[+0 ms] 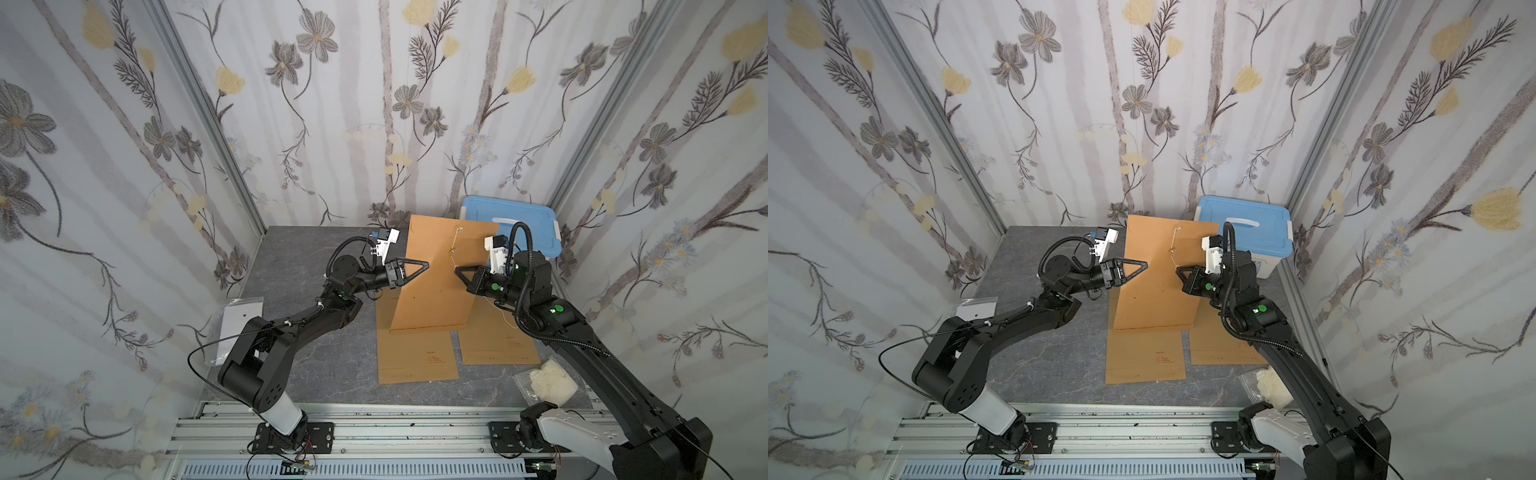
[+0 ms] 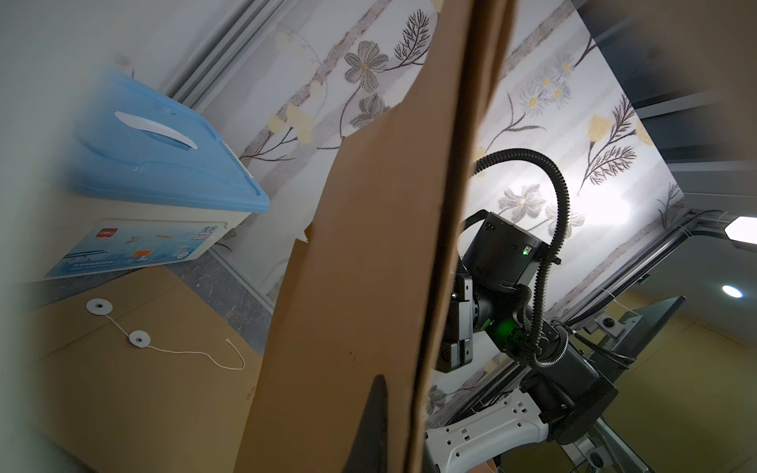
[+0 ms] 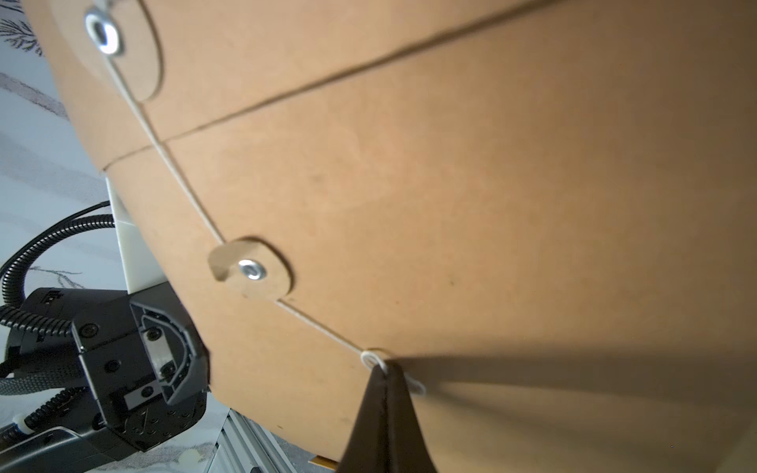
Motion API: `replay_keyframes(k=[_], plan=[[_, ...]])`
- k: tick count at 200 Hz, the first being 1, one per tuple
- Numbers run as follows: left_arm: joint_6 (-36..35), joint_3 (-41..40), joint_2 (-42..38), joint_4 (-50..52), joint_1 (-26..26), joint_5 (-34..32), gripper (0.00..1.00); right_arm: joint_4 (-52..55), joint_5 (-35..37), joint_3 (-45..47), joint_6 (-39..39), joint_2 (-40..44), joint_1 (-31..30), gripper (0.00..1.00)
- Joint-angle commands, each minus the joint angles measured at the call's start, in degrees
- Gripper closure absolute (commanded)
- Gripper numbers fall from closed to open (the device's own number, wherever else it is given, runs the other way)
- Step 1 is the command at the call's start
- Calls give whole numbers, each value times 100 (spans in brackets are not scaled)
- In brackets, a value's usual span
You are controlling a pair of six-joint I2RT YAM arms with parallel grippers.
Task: Close the mouth of the file bag
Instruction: Close the file bag.
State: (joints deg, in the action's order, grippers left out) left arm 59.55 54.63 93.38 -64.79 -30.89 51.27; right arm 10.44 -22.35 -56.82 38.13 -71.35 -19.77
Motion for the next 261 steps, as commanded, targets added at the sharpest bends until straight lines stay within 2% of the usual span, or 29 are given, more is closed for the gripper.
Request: replay_keyframes(k=[1,43,65,99,149,261], plan=[[519,47,129,-940,24,85,100,-280,1,20,76,59,98,100],[526,27,190,-958,39,129,100,-137,-99,-143,-58,87,172,100],[474,-36,170,-913,61,165,100,94,-159,-305,-157,115,407,100],[298,-124,107,-682,113,182,100,727,-617,-929,-381,-131,810,100],[101,-136,50,-411,110,231,100,1451,-1127,-1910,-639,-720,854,100],[127,-301,-13,-592,101,386,100,2194,-774,-3377,-869,-1390,843,100]])
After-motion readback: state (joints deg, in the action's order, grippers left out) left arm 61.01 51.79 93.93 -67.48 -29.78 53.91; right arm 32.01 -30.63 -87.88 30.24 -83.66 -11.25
